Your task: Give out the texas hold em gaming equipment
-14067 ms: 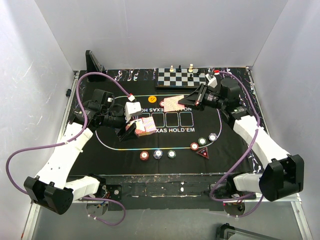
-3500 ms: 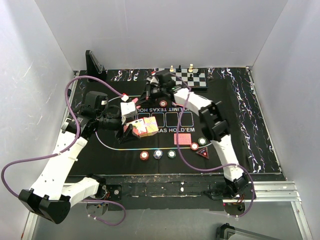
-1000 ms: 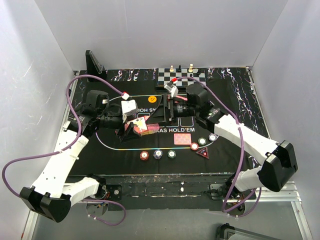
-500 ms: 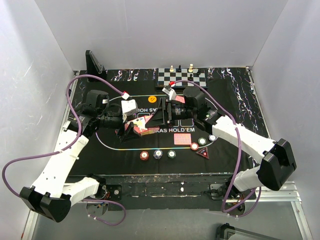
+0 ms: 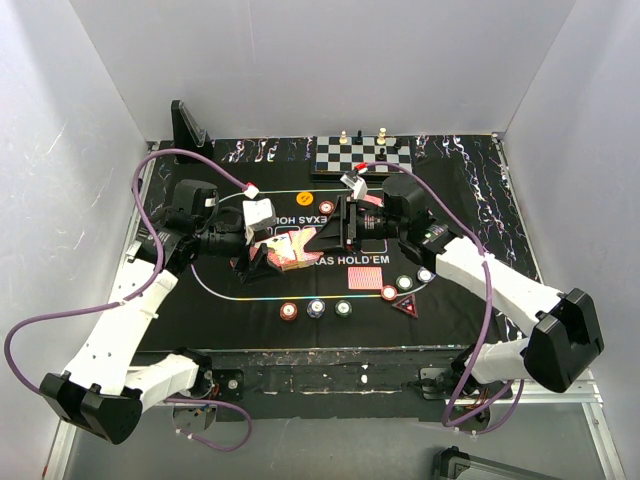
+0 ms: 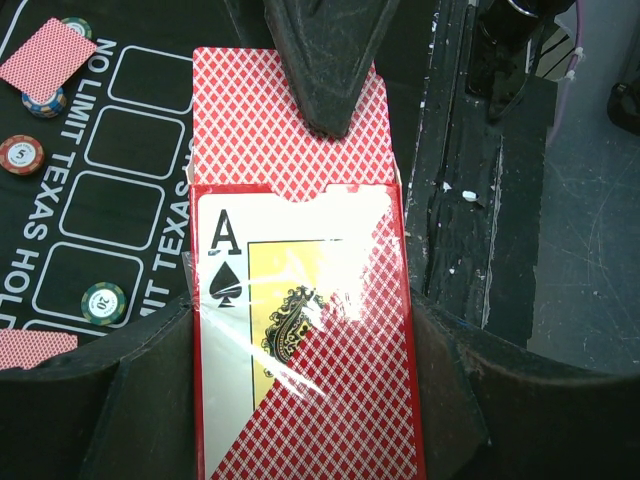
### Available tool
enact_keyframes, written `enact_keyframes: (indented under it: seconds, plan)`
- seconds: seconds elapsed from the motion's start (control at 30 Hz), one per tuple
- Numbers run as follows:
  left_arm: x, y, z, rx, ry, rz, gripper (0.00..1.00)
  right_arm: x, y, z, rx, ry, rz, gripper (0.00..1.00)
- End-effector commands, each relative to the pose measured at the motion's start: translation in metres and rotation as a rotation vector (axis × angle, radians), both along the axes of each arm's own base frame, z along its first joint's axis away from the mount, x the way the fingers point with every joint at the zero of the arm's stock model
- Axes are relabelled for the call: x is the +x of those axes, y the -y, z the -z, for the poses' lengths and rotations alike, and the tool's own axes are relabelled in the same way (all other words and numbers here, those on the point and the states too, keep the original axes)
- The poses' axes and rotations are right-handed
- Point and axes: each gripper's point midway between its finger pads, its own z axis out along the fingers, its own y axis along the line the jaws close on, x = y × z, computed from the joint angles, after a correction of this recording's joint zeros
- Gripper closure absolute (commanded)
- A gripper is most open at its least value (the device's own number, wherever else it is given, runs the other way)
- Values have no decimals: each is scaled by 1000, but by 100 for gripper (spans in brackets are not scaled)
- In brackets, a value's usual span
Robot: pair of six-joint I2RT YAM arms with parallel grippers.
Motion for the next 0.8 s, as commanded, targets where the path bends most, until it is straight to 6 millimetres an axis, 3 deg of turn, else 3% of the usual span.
enact_keyframes:
  seconds: [0.0,0.27,0.67,0.77]
  plan:
    - [0,6,-30,-67,73,32,100,1,6,-18,50,46,7,55]
    - [-2,6,-31,-72,73,34,100,8,21,-18,42,46,48,59]
    - [-3,6,-29,-71,70,35,100,17,49,-23,32,55,123,97]
    - [-2,6,-30,-69,71,35,100,21,56,-27,34,53,140,99]
